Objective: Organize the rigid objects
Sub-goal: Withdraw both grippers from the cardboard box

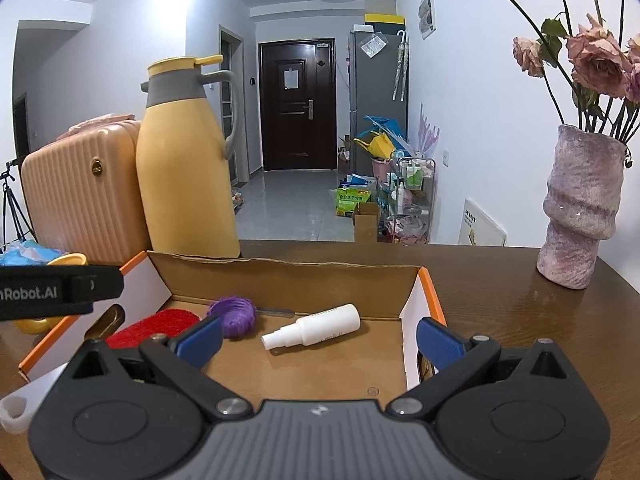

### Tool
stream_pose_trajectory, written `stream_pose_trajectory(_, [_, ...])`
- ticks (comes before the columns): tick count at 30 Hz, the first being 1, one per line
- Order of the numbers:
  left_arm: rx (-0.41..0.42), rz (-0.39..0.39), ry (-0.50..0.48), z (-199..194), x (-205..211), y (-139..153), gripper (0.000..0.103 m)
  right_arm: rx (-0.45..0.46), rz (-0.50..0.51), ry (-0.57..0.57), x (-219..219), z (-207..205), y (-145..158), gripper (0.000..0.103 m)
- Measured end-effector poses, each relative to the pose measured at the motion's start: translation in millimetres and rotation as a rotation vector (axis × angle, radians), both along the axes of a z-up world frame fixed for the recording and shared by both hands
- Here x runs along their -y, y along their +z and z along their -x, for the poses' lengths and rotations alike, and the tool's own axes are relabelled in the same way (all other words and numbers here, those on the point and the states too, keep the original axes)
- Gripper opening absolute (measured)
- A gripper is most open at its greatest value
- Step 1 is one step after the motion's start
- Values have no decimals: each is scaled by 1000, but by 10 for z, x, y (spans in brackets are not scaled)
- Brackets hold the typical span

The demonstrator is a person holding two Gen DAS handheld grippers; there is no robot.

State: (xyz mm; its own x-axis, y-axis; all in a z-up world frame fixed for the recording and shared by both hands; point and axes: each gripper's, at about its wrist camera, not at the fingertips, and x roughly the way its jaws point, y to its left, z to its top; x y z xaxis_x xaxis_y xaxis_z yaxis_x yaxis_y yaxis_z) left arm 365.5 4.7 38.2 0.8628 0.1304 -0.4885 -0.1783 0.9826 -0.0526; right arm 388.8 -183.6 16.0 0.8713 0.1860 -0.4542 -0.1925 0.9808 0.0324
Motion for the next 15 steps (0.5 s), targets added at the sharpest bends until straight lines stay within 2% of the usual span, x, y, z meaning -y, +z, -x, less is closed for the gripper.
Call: stream_pose_trajectory(15, [30, -10, 3, 381, 0, 10, 103, 32, -9, 13, 34, 348, 5, 103])
